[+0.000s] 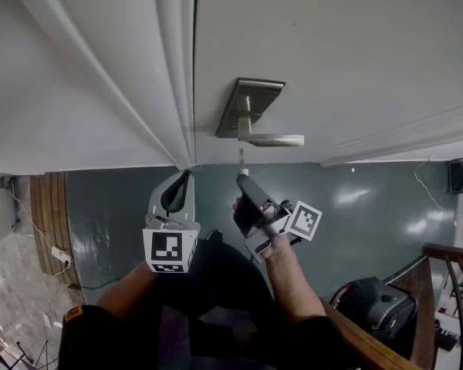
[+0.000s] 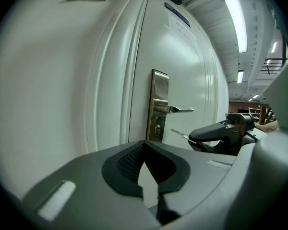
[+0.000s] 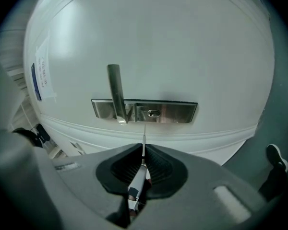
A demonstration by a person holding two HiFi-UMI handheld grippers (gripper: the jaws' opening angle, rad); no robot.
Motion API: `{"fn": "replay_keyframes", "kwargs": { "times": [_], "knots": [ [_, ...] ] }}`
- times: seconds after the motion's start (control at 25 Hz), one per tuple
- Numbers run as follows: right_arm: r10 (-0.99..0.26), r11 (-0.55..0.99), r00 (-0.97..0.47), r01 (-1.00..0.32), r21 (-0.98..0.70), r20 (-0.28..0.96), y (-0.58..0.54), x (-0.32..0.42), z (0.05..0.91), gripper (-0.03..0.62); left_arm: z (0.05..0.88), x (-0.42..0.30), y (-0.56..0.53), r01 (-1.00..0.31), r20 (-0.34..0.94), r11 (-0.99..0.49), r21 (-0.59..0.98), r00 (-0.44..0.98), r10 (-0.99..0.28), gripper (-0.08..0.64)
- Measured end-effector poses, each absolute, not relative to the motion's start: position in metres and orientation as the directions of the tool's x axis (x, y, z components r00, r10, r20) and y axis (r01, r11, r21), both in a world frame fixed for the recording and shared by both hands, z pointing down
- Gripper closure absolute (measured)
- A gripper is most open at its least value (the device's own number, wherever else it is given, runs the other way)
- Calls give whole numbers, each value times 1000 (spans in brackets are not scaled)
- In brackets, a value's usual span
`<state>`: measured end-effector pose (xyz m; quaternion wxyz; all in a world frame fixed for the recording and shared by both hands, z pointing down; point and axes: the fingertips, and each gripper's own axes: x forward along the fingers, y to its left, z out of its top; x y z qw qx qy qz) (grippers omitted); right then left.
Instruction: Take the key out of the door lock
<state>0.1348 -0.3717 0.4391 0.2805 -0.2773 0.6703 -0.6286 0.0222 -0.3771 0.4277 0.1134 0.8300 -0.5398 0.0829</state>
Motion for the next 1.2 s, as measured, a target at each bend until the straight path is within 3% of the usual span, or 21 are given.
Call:
{"fn": "replay_keyframes", "kwargs": {
  "times": [0.4,0.8,1.2],
  "knots": [
    [-704,161,-710,-130,-978,-22,-310,129,421,577,417,22,-326,-931,243,-355,92,366,-898,542],
    [-713,296,-700,-358,-886,44,-243,132,419,577,417,8,-243,-953,305,-301,21,293,-906,543],
    [-788,353,-601,-614,-706,129,-205,135,401,577,411,0,-206,-937,288,-349,19,339,-896,542]
  ]
}}
